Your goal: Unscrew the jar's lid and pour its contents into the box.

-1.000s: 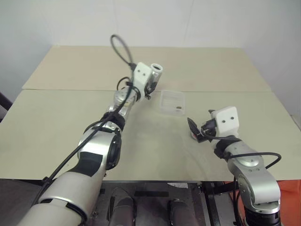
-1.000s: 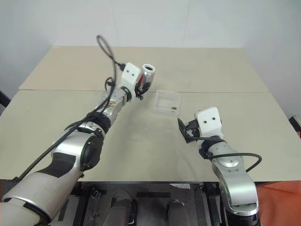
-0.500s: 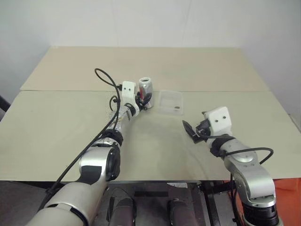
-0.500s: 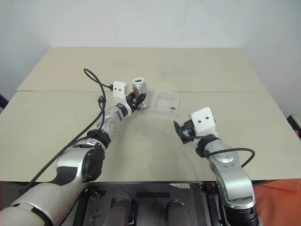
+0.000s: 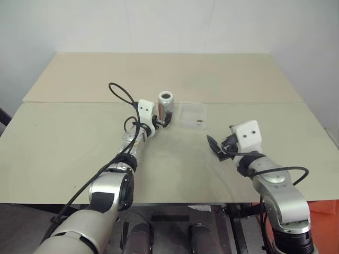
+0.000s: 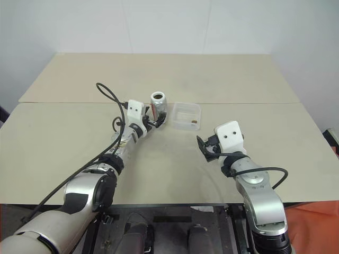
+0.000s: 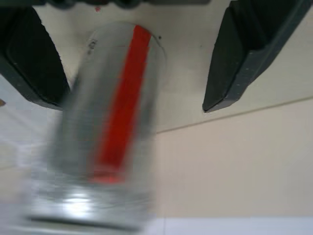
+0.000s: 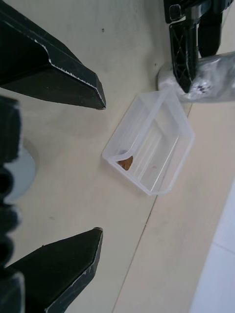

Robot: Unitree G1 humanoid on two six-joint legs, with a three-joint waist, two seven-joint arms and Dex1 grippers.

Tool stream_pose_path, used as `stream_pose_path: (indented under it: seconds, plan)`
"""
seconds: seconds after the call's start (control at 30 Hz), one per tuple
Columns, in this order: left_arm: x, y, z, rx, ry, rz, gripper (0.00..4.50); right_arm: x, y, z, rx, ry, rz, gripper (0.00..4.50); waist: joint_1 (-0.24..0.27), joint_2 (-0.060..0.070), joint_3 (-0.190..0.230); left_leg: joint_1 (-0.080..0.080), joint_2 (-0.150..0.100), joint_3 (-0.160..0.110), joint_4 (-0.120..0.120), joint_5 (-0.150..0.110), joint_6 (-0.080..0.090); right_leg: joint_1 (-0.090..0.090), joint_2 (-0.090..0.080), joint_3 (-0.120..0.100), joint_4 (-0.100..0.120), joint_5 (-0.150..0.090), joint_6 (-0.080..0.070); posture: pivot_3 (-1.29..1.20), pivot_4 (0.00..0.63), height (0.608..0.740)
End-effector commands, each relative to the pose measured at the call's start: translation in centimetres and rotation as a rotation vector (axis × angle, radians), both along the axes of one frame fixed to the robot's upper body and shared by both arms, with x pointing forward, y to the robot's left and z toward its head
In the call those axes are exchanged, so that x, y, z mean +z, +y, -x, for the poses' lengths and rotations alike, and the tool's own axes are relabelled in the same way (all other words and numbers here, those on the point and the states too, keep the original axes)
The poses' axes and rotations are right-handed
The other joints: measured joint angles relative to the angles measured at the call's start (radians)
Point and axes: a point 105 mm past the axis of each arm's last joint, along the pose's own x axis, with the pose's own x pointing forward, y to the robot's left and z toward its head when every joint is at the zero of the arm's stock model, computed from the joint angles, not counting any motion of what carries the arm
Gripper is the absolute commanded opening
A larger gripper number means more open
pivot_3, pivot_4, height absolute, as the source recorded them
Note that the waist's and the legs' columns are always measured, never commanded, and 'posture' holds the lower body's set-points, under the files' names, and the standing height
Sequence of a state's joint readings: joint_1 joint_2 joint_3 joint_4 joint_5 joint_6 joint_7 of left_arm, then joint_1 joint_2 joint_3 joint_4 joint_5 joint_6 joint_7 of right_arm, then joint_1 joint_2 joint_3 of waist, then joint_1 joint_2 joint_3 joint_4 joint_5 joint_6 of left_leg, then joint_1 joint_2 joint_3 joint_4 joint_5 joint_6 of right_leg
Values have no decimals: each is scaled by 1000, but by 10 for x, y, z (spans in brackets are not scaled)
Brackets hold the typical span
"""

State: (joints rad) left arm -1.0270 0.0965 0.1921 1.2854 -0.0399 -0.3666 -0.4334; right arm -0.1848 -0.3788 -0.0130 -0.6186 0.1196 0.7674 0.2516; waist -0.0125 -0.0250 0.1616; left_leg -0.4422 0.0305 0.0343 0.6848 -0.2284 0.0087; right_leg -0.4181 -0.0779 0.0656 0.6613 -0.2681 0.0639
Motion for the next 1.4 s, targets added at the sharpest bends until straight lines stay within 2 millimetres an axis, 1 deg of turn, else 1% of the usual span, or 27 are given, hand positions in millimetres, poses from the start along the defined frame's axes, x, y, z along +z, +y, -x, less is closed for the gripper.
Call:
stream_pose_path:
  seconds: [0.03, 0.17, 0.23, 0.33, 0.43, 0.53, 0.6, 0.67, 0.73, 0.8, 0.9, 0.97, 1.0, 1.03, 1.13, 1.2, 1.27, 1.33, 1.4]
  plan:
    - [9, 3, 2, -5, -65, -1, 4479, 16, 0, 3, 4, -78, 11, 4500, 0, 0, 0, 0, 0, 0, 0, 0, 0, 0, 0, 0, 0, 0, 0, 0, 150, 740]
    - [6, 12, 6, 8, -84, 13, 4479, 16, 0, 3, 8, -75, 19, 4500, -1, 0, 0, 0, 0, 0, 0, 0, 0, 0, 0, 0, 0, 0, 0, 0, 150, 740]
    - [5, 21, 10, 13, -111, 14, 4479, 15, 0, 3, 11, -73, 23, 4500, -2, 0, 0, 0, 0, 0, 0, 0, 0, 0, 0, 0, 0, 0, 0, 0, 150, 740]
    - [2, 34, 23, -13, -165, -6, 4479, 14, 0, 3, 16, -71, 30, 4500, -4, 0, 0, 1, 1, 0, 0, 0, 0, 0, 0, 0, 1, 0, 0, 0, 150, 740]
    - [0, 53, 44, -72, -208, -21, 4479, 13, -1, 1, 18, -68, 37, 4500, -6, 1, -1, 1, 1, 1, 0, 0, 0, 0, 0, 0, 1, 0, 0, 0, 150, 740]
    - [0, 78, 68, -111, -236, -77, 4479, 13, -3, -1, 26, -67, 52, 4500, -9, 1, -1, 1, 2, 1, 0, 0, 0, 0, 0, 0, 1, 0, 0, 0, 150, 740]
    - [5, 99, 86, -141, -243, -94, 4479, 15, -7, -1, 33, -67, 70, 4500, -7, 1, -1, 1, 2, 0, 0, 0, 0, 0, 0, 0, 1, 0, 0, 0, 150, 740]
    - [10, 108, 100, -181, -242, -122, 4479, 16, -11, -1, 40, -66, 86, 4500, -6, 1, -1, 1, 2, -1, 0, 0, 0, 0, 0, 0, 1, 0, 0, 0, 150, 740]
    - [21, 117, 123, -276, -238, -162, 4479, 20, -23, 8, 91, -64, 113, 4500, 0, 1, -1, 1, 2, -1, 0, 0, 0, 1, 0, 0, 1, 0, 0, 0, 150, 740]
    - [32, 122, 141, -363, -225, -176, 4479, 25, -30, 19, 165, -74, 149, 4500, 4, 1, -1, 1, 2, -2, 0, -1, 1, 2, 0, 0, -1, 0, 0, 0, 150, 740]
    - [46, 131, 158, -446, -188, -141, 4479, 29, -41, 36, 271, -75, 211, 4500, 5, 1, -1, 4, 3, -2, 0, -1, 1, 7, 0, -1, -4, 0, 0, 0, 150, 740]
    - [49, 133, 173, -555, -128, -137, 4479, 29, -54, 51, 347, -35, 245, 4500, 2, 1, -1, 13, 4, -1, -2, -1, 1, 16, 0, -2, -8, 0, 0, 0, 150, 740]
    - [49, 134, 178, -585, -110, -138, 4479, 29, -57, 55, 370, -24, 252, 4500, -1, 1, -1, 17, 4, 0, -3, -1, 2, 21, 0, -2, -15, 0, 0, 0, 150, 740]
    - [46, 135, 181, -604, -89, -155, 4479, 29, -59, 59, 394, -5, 262, 4500, -2, 1, -1, 24, 4, 1, -6, -2, 2, 28, 0, -2, -17, 0, 0, 0, 150, 740]
    - [35, 130, 183, -611, -49, -200, 4479, 26, -63, 65, 431, 40, 268, 4500, -7, 1, -1, 34, 4, 4, -6, -2, 2, 34, 0, 1, -16, -1, -1, 0, 150, 740]
    - [32, 125, 184, -620, -47, -207, 4479, 24, -63, 65, 445, 50, 263, 4500, -9, 1, -1, 38, 5, 4, -6, -2, 2, 38, 1, 2, -15, -1, -1, 0, 150, 740]
    - [33, 122, 184, -616, -47, -188, 4479, 20, -62, 65, 460, 65, 269, 4500, -8, 1, -1, 39, 5, 5, -6, -2, 2, 39, 1, 2, -15, -1, -1, 0, 150, 740]
    - [32, 121, 183, -588, -50, -198, 4479, 15, -60, 64, 470, 74, 304, 4500, -4, 0, -1, 38, 4, 4, -6, -2, 2, 39, 0, 2, -15, -1, -1, 0, 150, 740]
    - [30, 121, 182, -566, -44, -217, 4479, 13, -58, 62, 479, 76, 301, 4500, -3, 0, -1, 37, 4, 4, -6, -2, 2, 37, 0, 2, -15, -1, -1, 0, 150, 740]
